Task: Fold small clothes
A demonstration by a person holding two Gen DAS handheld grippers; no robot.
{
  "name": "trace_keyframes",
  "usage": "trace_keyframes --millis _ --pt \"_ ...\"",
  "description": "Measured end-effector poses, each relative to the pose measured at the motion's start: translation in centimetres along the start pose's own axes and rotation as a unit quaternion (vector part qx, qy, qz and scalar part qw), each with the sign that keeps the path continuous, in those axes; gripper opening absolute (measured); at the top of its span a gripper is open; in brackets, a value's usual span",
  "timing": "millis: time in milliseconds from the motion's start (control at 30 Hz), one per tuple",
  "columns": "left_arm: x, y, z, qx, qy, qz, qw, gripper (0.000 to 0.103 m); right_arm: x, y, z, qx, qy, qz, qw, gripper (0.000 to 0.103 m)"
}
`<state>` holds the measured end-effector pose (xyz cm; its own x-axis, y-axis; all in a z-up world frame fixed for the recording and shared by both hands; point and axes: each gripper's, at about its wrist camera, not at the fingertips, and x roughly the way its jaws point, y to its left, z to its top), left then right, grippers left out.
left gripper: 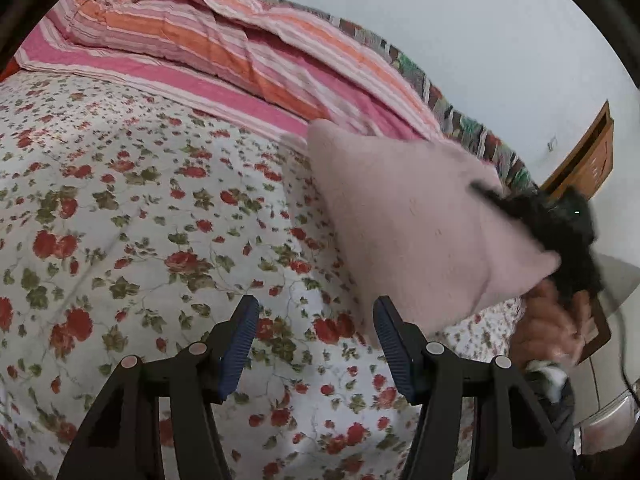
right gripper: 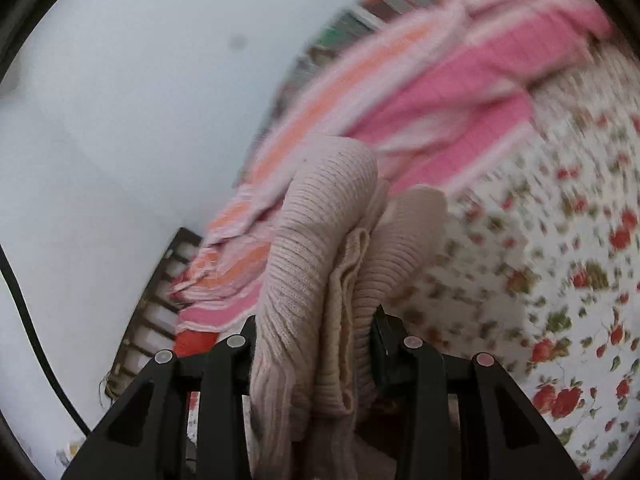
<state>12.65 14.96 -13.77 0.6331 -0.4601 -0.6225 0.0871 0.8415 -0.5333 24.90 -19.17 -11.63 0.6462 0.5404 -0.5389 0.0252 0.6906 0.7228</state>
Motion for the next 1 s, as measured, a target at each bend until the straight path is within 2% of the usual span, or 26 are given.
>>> trace_keyframes --millis 100,200,367,533,567,600,633,667,700,767,867,900,967,1000 --pt "1.3 -0.4 -0.7 0.02 0.016 -0.009 0.9996 0.057 2.0 -5.0 -0.8 0.017 0.049 -0.092 0.994 0.043" --pt "2.9 -1.4 -1.6 0.046 0.04 -0.003 0.9981 0.057 0.6 -6.9 -0.7 -0.002 0.051 -0.069 0.996 0.051" --pt "3.9 -3.0 -1.8 0.065 0.036 -0.01 0.9972 0.057 -3.2 -4.1 -1.1 -0.123 0.018 -0.108 0.986 0.052" --pt "5.3 -4.2 0.5 0.063 0.032 -0.007 0.9975 0.057 -4.9 -2.3 -2.7 -0.2 0.014 -0.087 0.976 0.052" --pt "5.8 -4.5 0.9 0.064 0.037 -0.005 0.9972 0.057 -4.7 -2.1 -3.0 -0.206 0.018 -0.084 0.975 0.05" --pt "6.5 -5.0 1.2 0.068 0.043 0.001 0.9968 0.057 -4.5 -2.0 -3.3 -0.214 0.021 -0.084 0.973 0.043" --pt "7.2 -5.4 1.4 0.071 0.048 0.011 0.9963 0.057 -4.3 -2.1 -3.8 -0.225 0.02 -0.094 0.97 0.026" --pt "7.9 -5.7 1.5 0.069 0.054 0.019 0.996 0.058 -4.1 -2.3 -4.1 -0.239 0.02 -0.102 0.965 0.014" --pt "8.4 -5.7 1.6 0.062 0.061 0.025 0.9959 0.058 -4.1 -2.5 -4.3 -0.249 0.016 -0.098 0.963 0.011" --pt "8.4 -5.7 1.5 0.054 0.064 0.013 0.9964 0.058 -4.7 -3.5 -4.4 -0.244 -0.005 -0.087 0.966 0.01" --pt "7.6 -6.4 1.5 0.076 0.046 0.018 0.9958 0.058 -3.3 -5.8 -4.6 -0.195 0.024 -0.113 0.974 0.01" --pt "7.6 -6.7 1.8 0.083 0.042 0.024 0.9953 0.058 -3.0 -5.7 -4.8 -0.197 0.029 -0.119 0.973 0.009" --pt "7.6 -7.1 2.5 0.089 0.038 0.036 0.9946 0.058 -3.4 -4.1 -5.2 -0.251 0.025 -0.137 0.958 0.012" --pt "7.6 -7.2 2.9 0.086 0.036 0.036 0.995 0.058 -3.6 -3.6 -5.0 -0.259 0.024 -0.135 0.956 0.015"
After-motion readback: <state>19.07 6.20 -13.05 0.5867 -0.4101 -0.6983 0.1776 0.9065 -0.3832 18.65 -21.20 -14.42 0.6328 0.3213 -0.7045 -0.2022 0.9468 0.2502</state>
